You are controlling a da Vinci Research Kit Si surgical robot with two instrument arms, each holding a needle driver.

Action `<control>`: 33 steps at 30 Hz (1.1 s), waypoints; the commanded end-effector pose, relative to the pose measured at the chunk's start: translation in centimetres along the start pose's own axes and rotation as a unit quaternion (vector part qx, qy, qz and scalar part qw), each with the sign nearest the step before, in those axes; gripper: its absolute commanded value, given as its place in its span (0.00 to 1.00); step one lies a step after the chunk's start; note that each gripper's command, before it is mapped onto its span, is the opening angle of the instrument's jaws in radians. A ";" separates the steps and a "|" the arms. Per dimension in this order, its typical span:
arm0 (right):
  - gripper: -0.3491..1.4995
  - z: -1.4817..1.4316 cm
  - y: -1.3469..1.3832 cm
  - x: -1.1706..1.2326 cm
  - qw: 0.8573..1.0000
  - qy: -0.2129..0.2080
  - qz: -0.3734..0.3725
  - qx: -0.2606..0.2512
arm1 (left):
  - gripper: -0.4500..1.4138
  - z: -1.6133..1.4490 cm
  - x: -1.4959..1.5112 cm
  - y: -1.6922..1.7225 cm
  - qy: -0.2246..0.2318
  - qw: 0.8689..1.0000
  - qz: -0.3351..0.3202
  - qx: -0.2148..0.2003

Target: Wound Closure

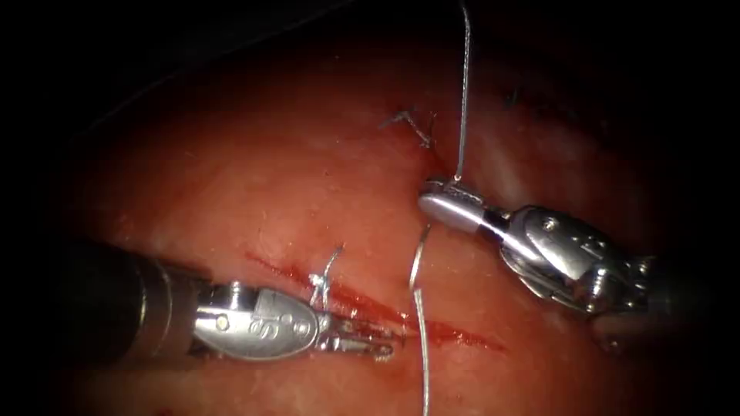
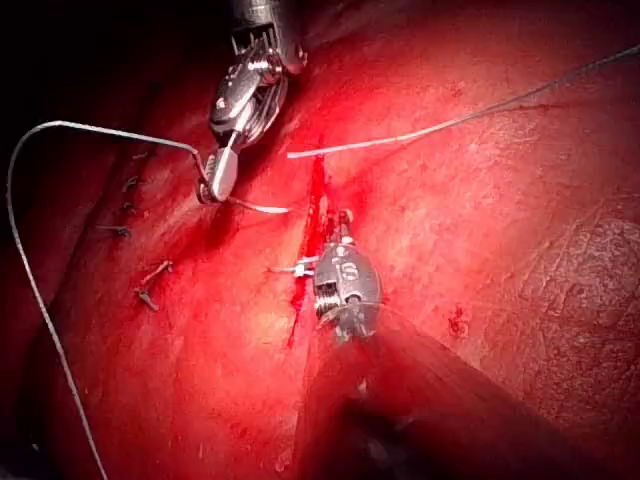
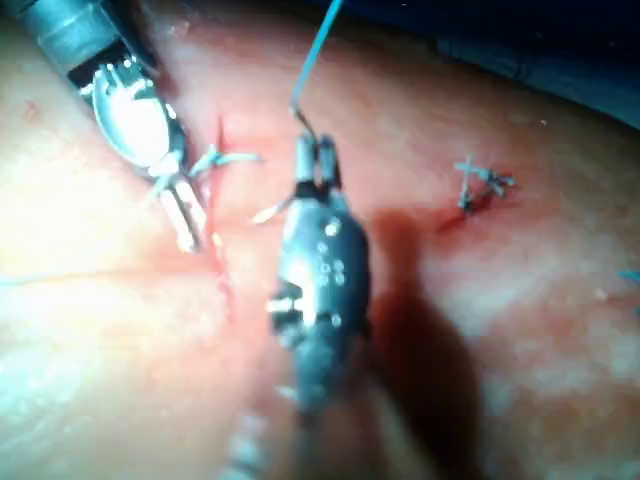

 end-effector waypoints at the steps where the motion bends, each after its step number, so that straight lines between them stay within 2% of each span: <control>1: 0.00 0.06 -0.07 -0.10 1.000 -0.001 0.011 0.005 | 0.13 0.07 -0.03 -0.02 0.001 1.000 0.001 0.000; 10: 0.00 0.05 -0.26 -0.18 0.996 -0.025 0.081 0.017 | 0.13 0.07 -0.03 -0.02 0.001 1.000 0.001 0.000; 18: 0.00 0.03 -0.43 -0.21 0.986 -0.045 0.157 0.023 | 0.13 0.06 -0.02 -0.02 0.001 1.000 0.000 -0.001; 26: 0.00 0.02 -0.57 -0.22 0.968 -0.066 0.238 0.038 | 0.13 0.04 -0.02 -0.02 0.001 1.000 0.000 0.000; 33: 0.00 0.01 -0.66 -0.25 0.941 -0.083 0.325 0.055 | 0.13 0.01 -0.01 -0.03 0.001 1.000 -0.001 0.000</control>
